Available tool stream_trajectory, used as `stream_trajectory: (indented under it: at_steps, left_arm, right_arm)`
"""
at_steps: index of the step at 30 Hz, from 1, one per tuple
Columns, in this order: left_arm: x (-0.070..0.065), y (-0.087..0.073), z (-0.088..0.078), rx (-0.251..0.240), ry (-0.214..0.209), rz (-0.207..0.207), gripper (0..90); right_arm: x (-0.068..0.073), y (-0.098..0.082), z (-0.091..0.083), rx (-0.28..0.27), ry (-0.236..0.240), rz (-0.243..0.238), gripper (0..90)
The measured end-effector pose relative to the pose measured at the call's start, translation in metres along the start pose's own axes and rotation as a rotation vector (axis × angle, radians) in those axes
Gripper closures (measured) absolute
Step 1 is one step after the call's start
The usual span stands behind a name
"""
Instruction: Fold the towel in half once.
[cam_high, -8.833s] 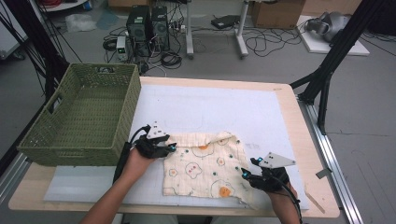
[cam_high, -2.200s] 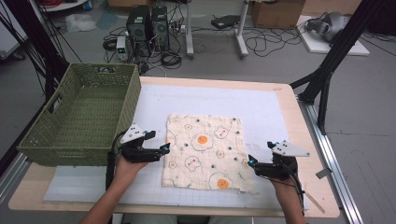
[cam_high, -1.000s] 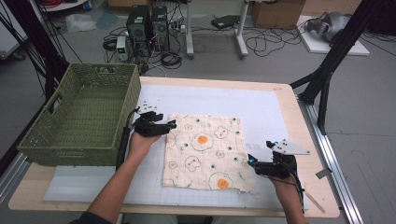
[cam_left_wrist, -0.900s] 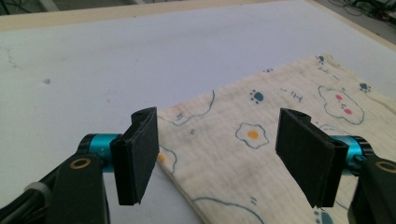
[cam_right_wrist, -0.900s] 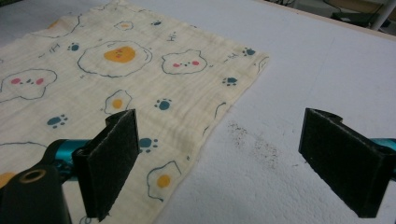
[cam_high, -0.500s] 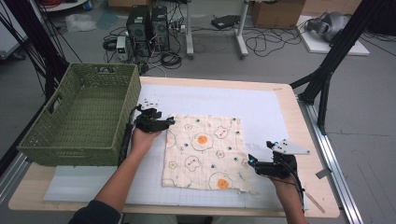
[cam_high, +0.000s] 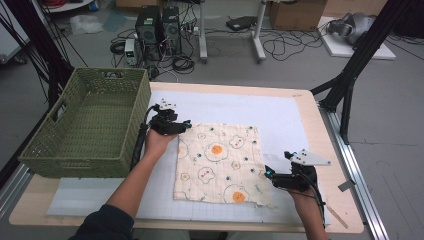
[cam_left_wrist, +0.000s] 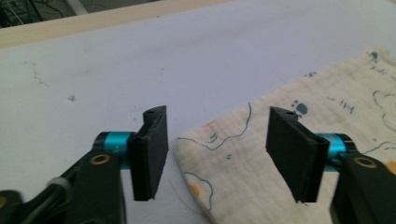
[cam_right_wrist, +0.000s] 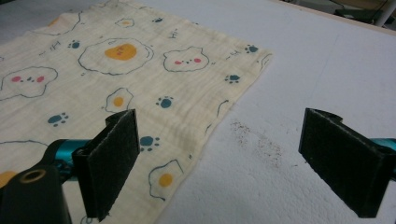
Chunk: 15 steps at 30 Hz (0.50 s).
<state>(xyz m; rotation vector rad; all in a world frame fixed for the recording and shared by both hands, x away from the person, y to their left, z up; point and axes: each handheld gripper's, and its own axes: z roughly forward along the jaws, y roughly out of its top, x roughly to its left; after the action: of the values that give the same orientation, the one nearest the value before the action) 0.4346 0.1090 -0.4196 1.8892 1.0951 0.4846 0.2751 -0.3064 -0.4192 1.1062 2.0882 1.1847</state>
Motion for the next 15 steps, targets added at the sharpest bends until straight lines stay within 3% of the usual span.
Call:
stream_trajectory:
  at_steps: [3, 8, 12, 15]
  left_arm:
    - [0.0, -0.005, 0.01, 0.044, 0.023, 0.038, 48.3]
    - [0.002, -0.012, 0.021, 0.081, 0.071, 0.056, 50.2]
    - [0.004, -0.016, 0.026, 0.108, 0.07, 0.074, 50.6]
    - [0.007, -0.017, 0.026, 0.104, 0.047, 0.055, 52.5]
  right_arm:
    - [-0.002, -0.001, 0.0, 0.002, -0.005, 0.006, 11.7]
    - [-0.004, -0.001, 0.0, 0.0, -0.007, 0.017, 11.7]
    - [-0.004, -0.002, 0.002, 0.003, -0.004, 0.023, 11.7]
    - [-0.003, -0.001, 0.005, 0.007, -0.002, 0.016, 11.7]
